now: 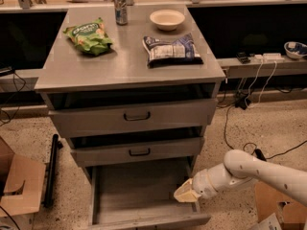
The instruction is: Close bottom drawer
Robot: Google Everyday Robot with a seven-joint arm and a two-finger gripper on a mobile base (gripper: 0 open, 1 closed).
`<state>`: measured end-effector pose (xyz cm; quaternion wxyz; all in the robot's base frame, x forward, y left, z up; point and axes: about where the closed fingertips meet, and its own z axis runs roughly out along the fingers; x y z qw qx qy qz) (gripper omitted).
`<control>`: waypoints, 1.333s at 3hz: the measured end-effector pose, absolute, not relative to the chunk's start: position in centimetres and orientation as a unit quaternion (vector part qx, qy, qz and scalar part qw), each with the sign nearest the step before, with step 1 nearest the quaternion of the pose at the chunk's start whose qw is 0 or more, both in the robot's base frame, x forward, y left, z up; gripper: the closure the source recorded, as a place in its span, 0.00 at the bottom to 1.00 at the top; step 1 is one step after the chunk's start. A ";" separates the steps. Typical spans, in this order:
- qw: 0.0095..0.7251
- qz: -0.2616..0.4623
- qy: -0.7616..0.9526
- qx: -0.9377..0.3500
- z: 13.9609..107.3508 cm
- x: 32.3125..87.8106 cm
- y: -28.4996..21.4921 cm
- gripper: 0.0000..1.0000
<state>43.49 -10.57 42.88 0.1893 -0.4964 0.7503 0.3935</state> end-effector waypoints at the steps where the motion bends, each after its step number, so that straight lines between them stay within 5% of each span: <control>1: 0.171 0.381 0.768 -0.485 37.9 42.7 -9.2 1.00; 4: 0.127 0.391 0.820 -0.398 28.2 39.6 -10.2 1.00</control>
Offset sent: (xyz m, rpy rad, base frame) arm -0.0396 0.0071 -0.1584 -0.2146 0.2207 -0.0999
